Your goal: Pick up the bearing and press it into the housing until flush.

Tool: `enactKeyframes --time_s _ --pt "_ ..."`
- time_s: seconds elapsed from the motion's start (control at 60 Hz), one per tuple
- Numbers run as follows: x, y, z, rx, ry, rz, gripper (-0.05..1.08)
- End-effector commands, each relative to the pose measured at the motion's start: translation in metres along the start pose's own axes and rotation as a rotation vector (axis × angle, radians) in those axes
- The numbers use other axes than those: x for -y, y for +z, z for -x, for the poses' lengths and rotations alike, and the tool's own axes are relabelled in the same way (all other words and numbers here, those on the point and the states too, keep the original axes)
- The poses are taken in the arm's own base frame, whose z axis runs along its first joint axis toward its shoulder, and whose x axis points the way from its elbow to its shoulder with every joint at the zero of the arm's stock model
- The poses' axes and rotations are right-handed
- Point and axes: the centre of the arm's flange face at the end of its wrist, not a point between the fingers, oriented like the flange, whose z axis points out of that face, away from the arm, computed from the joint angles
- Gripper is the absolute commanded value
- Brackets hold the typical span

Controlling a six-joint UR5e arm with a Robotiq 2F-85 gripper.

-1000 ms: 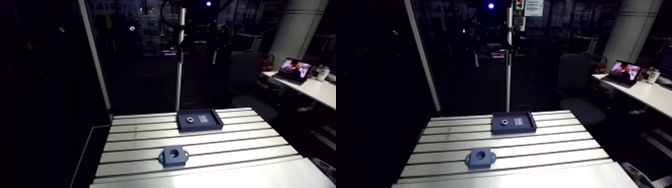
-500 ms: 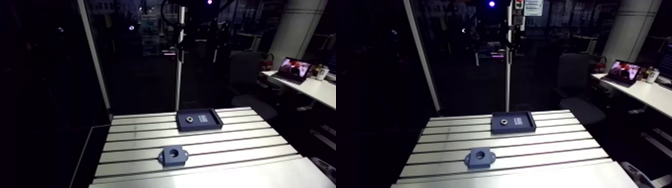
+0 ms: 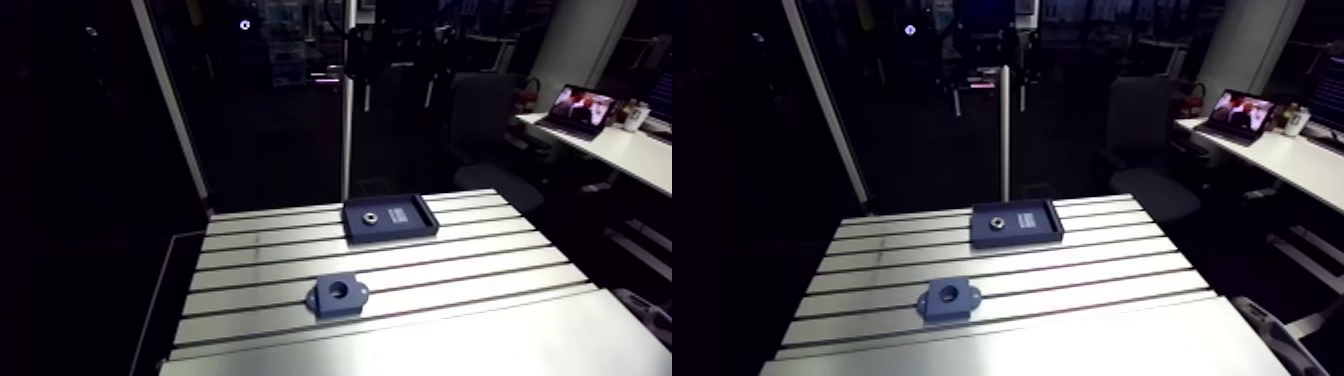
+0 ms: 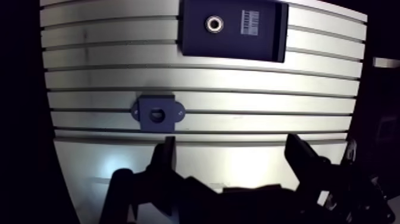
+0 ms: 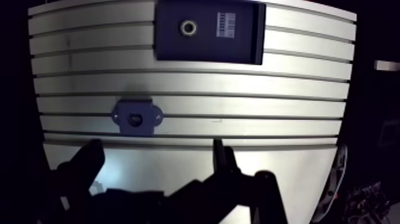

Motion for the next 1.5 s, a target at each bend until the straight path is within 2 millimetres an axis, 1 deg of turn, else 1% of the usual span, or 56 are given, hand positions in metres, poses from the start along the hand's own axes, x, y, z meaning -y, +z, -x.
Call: enactKeyframes --time_s 0.017,0.067,0.1,0.133,0.217,0.25,0.317,0.433,0.467,0.517,0.617,0.65,0.683,0.717,0.8,0.867,0.95,1.0,1.117,1.2,1.25,1.317,1.5 --pt "-0.018 0.026 -0.024 0.015 0.011 -0.004 0.01" --pt "-0.018 0.03 -0.026 0.023 0.011 -0.004 0.01" --pt "-0.02 0.04 -0.033 0.035 0.018 -0.006 0.01" --pt "-0.021 0.044 -0.036 0.041 0.021 -0.009 0.01" --pt "-0.019 0.047 -0.042 0.044 0.023 -0.014 0.01" --pt "-0.019 0.052 -0.047 0.048 0.023 -0.014 0.01" --pt "-0.02 0.055 -0.05 0.048 0.023 -0.013 0.01" --pt "-0.018 0.064 -0.06 0.006 0.013 0.004 0.01" --pt "-0.018 0.069 -0.066 -0.01 0.009 0.008 0.01" --pt "-0.016 0.071 -0.069 -0.013 0.006 0.01 0.01" --pt "-0.018 0.08 -0.079 -0.013 0.006 0.009 0.01" --pt "-0.02 0.085 -0.087 -0.01 0.006 0.008 0.01" --pt "-0.02 0.088 -0.09 -0.006 0.006 0.007 0.01" --pt "-0.021 0.089 -0.093 -0.006 0.006 0.008 0.01" --pt "-0.02 0.092 -0.095 -0.004 0.004 0.004 0.01" --pt "-0.02 0.101 -0.096 0.003 0.007 0.001 0.01" --pt "-0.02 0.104 -0.098 -0.009 0.007 0.003 0.01" --pt "-0.021 0.111 -0.102 -0.02 0.006 0.007 0.01" --pt "-0.021 0.118 -0.105 -0.017 0.004 0.005 0.01" --pt "-0.013 0.123 -0.106 -0.013 -0.006 0.004 0.01" --pt "-0.008 0.132 -0.109 -0.005 -0.014 0.001 0.01" --pt "-0.002 0.137 -0.111 -0.007 -0.023 0.003 0.01" --pt "-0.001 0.142 -0.114 -0.015 -0.026 0.01 0.01"
